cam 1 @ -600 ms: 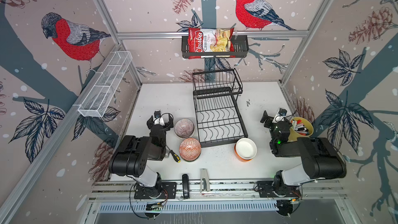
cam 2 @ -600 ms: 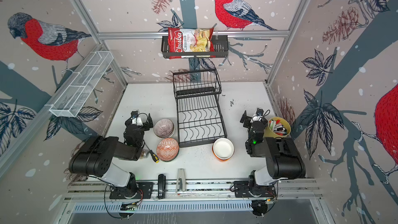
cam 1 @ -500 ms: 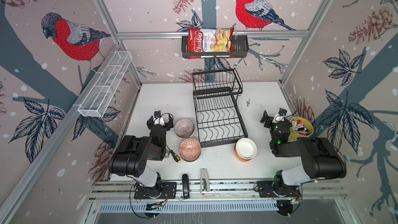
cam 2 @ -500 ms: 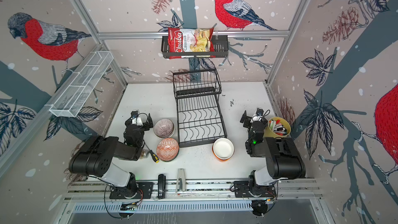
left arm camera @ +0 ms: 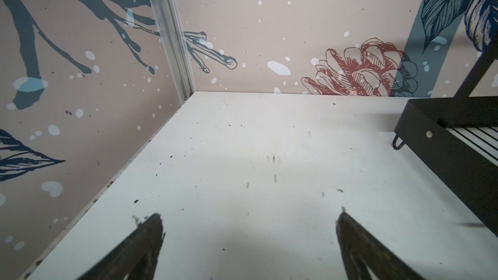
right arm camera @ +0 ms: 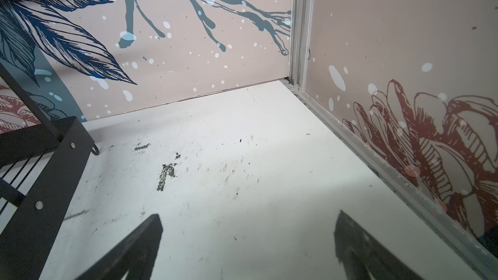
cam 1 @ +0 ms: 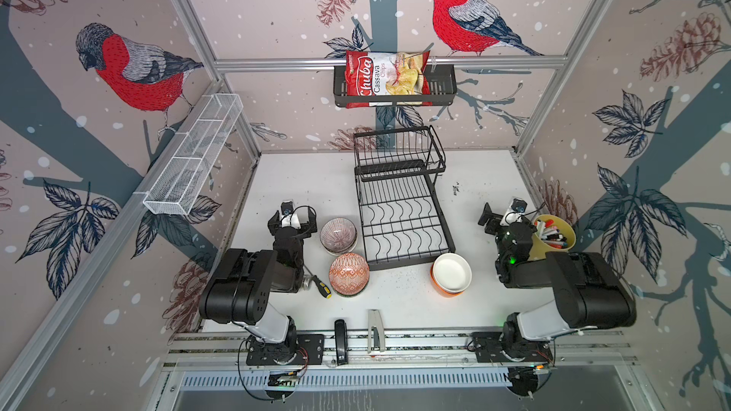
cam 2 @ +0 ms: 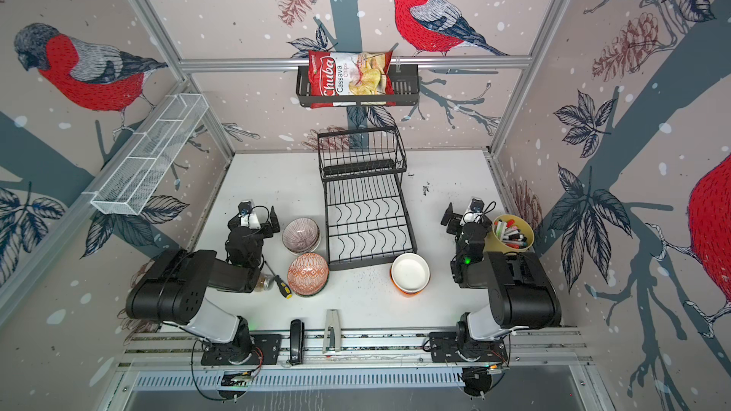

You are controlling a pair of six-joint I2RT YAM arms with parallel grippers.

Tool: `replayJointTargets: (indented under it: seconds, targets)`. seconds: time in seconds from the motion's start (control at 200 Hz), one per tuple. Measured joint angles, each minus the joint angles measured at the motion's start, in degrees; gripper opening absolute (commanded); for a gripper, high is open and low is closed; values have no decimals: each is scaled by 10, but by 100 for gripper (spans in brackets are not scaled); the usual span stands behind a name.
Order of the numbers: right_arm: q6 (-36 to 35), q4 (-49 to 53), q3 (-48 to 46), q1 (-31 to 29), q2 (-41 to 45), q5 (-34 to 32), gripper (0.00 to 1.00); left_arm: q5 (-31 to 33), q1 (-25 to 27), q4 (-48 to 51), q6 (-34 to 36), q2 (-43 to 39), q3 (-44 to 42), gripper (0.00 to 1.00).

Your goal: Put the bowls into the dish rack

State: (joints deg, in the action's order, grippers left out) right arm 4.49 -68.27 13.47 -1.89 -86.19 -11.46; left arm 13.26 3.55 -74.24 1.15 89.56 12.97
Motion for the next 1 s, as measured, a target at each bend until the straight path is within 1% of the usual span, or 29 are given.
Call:
replayJointTargets:
  seconds: [0.105, 0.335, 0.44, 0.55, 0.61, 0.71, 0.875, 1.0]
  targets:
    - [0, 0, 0, 0, 0, 0, 100, -13, -1, 2, -3, 0, 2, 99]
    - [0, 3, 1, -1, 3, -1, 99, -12, -2, 2, -3, -1, 1, 98]
    - [2, 71, 35, -3, 34, -14, 99, -1, -2, 7, -10, -19, -3, 98]
    - [15, 133, 77, -4, 66, -26, 100, 24, -2, 35, -19, -59, 4, 98]
    - [23, 173, 89, -4, 81, -32, 99, 41, -2, 65, -27, -83, 17, 98]
    - [57, 257, 115, -5, 103, -39, 99, 64, -2, 137, -39, -137, 50, 98]
    - [111, 382, 156, -14, 131, -60, 100, 61, 0, 260, -58, -215, 99, 98]
    - [154, 484, 182, -23, 156, -70, 100, 38, 11, 376, -91, -257, 149, 98]
